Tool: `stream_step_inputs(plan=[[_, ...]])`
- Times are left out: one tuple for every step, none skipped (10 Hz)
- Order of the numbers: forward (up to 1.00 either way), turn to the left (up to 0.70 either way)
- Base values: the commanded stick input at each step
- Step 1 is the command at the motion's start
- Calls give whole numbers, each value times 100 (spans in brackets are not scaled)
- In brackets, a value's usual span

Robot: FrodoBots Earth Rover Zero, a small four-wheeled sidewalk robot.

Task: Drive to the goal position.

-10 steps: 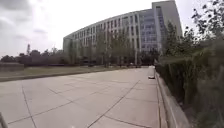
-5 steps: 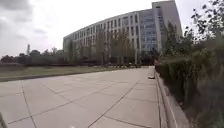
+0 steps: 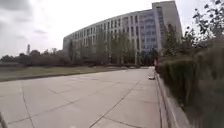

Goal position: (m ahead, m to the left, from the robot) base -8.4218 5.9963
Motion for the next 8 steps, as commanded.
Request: stream_step_inputs(plan=[[0, 0], [0, 0], [0, 0], [0, 0], [0, 0], [0, 0], [13, 45], [37, 39]])
